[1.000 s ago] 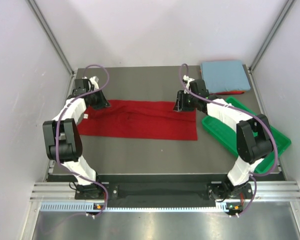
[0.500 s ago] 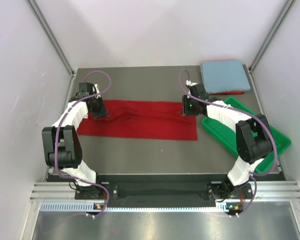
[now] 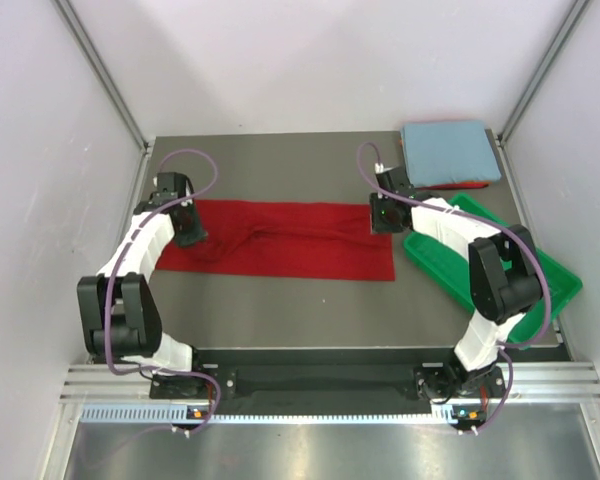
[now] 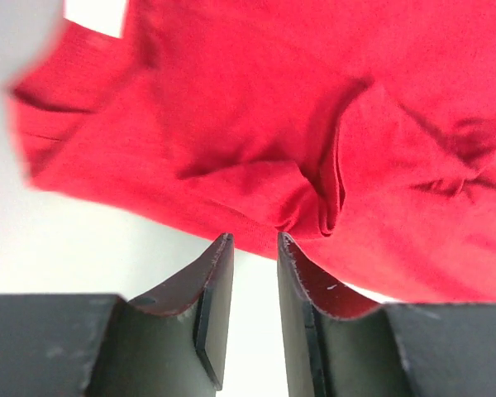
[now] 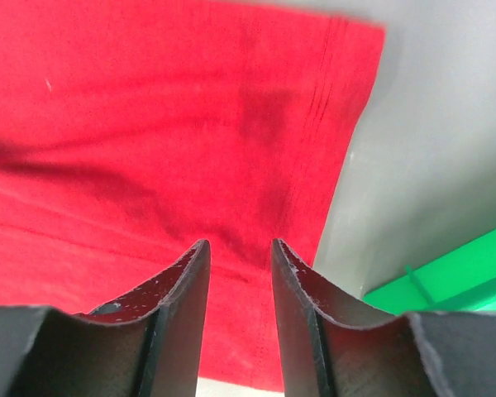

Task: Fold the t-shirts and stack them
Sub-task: Fold the tshirt

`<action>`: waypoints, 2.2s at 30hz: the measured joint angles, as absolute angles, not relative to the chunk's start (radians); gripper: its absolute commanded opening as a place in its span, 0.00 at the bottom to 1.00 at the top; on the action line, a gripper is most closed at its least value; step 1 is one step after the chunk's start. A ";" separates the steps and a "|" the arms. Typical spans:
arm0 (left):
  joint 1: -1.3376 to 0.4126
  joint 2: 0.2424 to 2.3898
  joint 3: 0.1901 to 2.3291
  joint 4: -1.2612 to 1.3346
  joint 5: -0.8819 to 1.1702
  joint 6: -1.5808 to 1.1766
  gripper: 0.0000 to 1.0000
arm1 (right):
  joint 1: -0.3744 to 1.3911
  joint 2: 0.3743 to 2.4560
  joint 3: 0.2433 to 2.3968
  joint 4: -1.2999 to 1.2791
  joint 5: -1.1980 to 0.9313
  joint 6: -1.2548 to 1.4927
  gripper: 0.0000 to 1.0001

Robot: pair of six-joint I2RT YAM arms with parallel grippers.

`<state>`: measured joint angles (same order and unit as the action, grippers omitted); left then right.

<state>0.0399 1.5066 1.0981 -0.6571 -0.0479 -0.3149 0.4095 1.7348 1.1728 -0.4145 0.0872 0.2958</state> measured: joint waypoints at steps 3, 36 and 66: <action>0.039 1.458 1.118 -0.651 -0.092 -0.335 0.39 | 0.403 1.758 1.235 -0.439 0.100 0.296 0.37; -0.065 1.688 1.078 -0.526 0.185 -0.361 0.00 | 0.401 1.739 1.191 -0.416 -0.082 0.270 0.36; -0.075 1.703 1.135 -0.571 0.066 -0.355 0.40 | 0.298 1.864 1.357 -0.461 0.049 0.263 0.46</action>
